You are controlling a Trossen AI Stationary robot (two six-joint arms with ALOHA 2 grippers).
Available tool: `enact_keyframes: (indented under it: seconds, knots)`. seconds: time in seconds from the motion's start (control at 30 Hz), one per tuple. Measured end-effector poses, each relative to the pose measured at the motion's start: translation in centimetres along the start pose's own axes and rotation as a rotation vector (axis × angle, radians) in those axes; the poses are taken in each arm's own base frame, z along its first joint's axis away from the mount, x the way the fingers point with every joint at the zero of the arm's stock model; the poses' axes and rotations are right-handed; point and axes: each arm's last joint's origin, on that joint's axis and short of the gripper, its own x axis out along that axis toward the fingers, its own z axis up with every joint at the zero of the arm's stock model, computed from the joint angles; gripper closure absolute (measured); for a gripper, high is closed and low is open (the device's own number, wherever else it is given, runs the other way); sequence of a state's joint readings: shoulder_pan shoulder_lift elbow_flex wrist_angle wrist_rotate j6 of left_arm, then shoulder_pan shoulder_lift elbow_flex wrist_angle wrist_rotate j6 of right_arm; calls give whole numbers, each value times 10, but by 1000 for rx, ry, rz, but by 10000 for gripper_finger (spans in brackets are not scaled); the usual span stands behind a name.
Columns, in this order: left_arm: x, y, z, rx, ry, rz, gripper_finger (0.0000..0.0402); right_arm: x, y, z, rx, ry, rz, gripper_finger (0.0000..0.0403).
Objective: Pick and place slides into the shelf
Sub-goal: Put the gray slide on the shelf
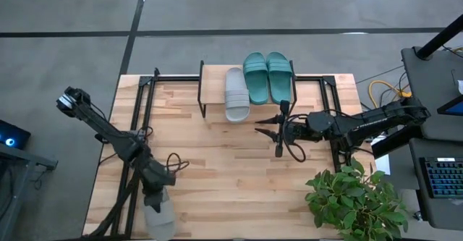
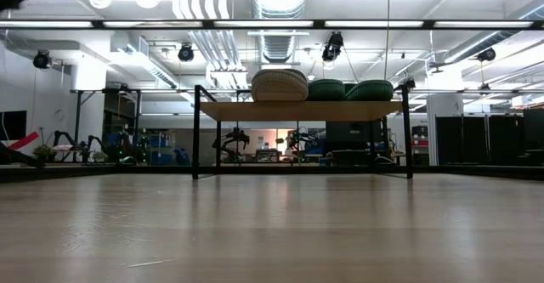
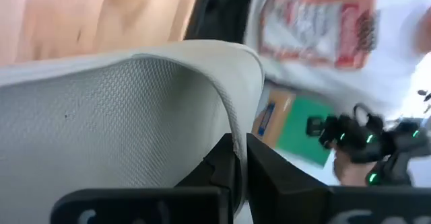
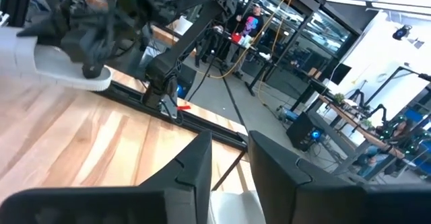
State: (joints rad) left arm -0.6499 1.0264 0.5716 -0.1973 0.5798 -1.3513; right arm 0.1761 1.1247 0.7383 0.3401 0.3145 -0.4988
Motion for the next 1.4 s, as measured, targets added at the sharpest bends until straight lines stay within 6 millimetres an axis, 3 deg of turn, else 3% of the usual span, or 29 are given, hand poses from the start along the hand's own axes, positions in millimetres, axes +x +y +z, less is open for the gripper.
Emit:
enact_keyframes:
  seconds: [0.27,0.63,0.87,1.07,1.4]
  knots:
    - [-24,-30,11,219,-213,-70,401,6,5,-5,-87,20,23,286]
    - [-40,-51,23,408,-196,-134,401,20,28,-8,-419,-140,236,244]
    - [-45,-49,43,441,-141,-156,401,43,47,-1,-571,-176,249,227]
    - [-43,-52,55,516,-65,-189,401,76,62,4,-643,-157,283,223]
    - [-52,-67,53,641,-37,-128,402,110,76,7,-679,119,319,225]
